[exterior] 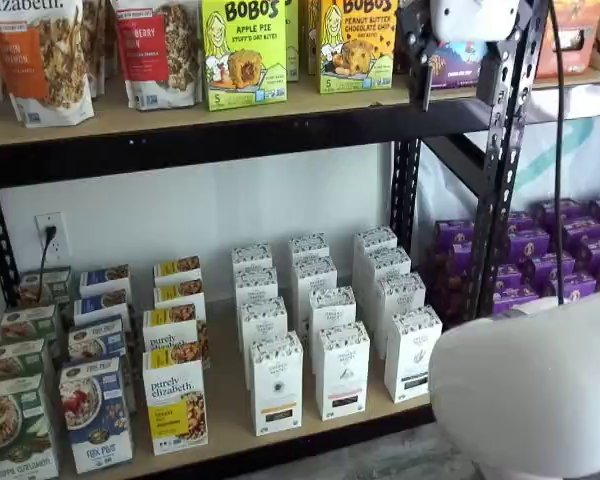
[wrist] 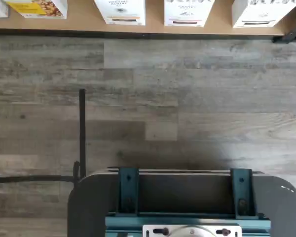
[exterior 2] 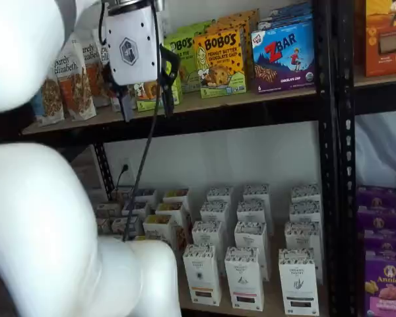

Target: Pick up the white box with a yellow strip in the middle, on the bottom shelf, the fourth box from the left

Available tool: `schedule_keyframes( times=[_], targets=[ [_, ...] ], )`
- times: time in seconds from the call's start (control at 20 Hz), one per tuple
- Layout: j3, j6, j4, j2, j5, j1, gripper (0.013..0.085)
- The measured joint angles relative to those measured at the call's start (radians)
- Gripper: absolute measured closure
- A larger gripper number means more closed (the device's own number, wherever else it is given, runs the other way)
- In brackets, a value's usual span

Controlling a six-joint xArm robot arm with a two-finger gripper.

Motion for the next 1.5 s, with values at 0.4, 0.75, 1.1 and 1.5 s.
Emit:
schedule_keyframes(
  times=[0.4,0.75,1.1,1.5],
  targets=[
    [0.119,0.104,0.003,-0.017,-0.103,0.108,0.0130],
    [0.220,0.194,-0.032,0.001,-0.226,0.207,0.0130],
    [0.306,0.236,-0.021,0.028,-0.356,0.250,0.0130],
    [0.419,0.272,-0.018,0.083,-0.537,0.291,0.0130]
  ],
)
